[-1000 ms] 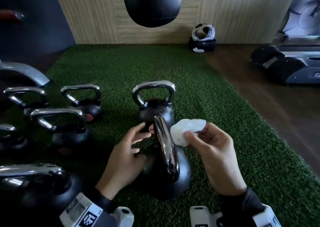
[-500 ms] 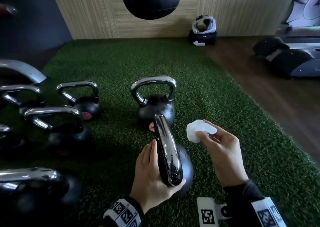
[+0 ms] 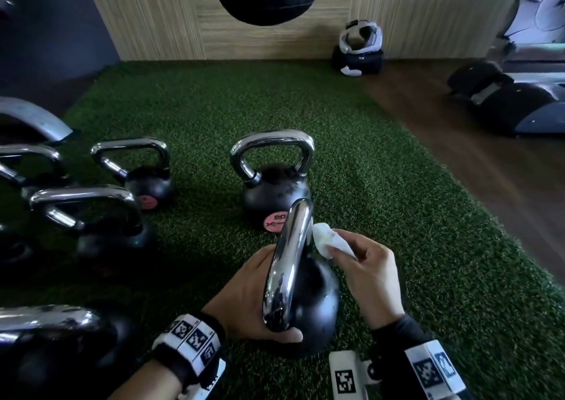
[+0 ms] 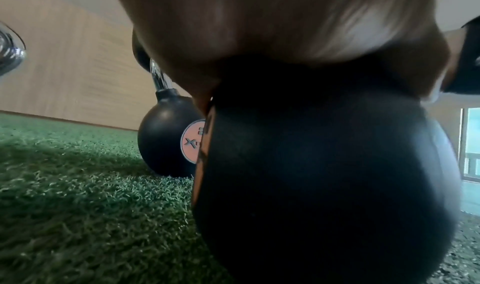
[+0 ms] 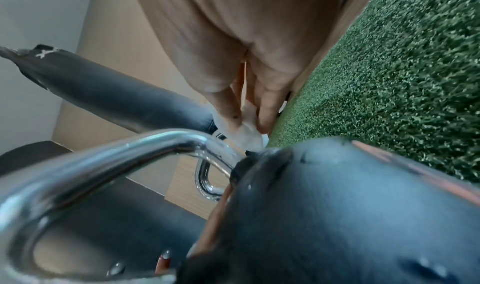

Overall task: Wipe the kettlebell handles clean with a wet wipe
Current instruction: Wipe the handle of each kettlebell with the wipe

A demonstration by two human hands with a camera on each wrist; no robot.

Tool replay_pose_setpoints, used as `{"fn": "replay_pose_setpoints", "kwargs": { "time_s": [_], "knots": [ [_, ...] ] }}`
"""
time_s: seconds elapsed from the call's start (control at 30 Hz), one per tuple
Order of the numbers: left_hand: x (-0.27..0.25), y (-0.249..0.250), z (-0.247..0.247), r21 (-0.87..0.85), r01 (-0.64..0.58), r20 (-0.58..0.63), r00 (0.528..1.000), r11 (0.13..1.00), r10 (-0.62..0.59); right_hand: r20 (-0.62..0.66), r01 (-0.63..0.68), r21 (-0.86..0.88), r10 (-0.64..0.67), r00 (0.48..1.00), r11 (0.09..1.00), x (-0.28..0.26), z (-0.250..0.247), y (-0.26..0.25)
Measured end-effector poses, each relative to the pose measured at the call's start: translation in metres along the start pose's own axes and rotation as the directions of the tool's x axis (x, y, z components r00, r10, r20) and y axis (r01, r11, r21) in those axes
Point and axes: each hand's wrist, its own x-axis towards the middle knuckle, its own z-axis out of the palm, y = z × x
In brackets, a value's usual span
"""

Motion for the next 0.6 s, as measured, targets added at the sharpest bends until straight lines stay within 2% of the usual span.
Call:
{"fn": "replay_pose_setpoints", "kwargs": {
  "time_s": [0.07,0.13,0.23,0.37,0.43,0.6],
  "knots": [
    [0.0,0.002,-0.001,0.0,-0.011,-0.003,1.0,1.0,0.011,0.0,-0.005,-0.091,0.005,1.0,0.996,0.004,0.018,0.005],
    [-0.002,0.0,0.001,0.01,-0.007,-0.006,1.0,1.0,0.007,-0.052,0.007,-0.097,-0.012,0.999,0.995,0.006,0.037,0.01],
    [-0.006,-0.005,0.002,0.02,0.051,-0.017,0.999,0.998,-0.051,-0.08,0.031,-0.193,-0.047,0.996,0.981,0.007,0.045,0.004],
    [-0.006,-0.003,0.004,0.018,0.062,-0.031,0.998,0.998,-0.061,-0.136,0.132,-0.087,-0.143,0.98,0.987,0.005,0.042,-0.002],
    [-0.005,-0.004,0.006,0.033,0.069,-0.039,0.997,0.997,-0.068,-0.146,0.162,-0.095,-0.175,0.974,0.982,0.005,0.043,0.0],
    [-0.009,-0.007,0.006,0.053,0.099,-0.048,0.994,0.994,-0.096,-0.099,0.062,-0.041,-0.066,0.993,0.997,0.006,0.043,0.006]
  ]
}}
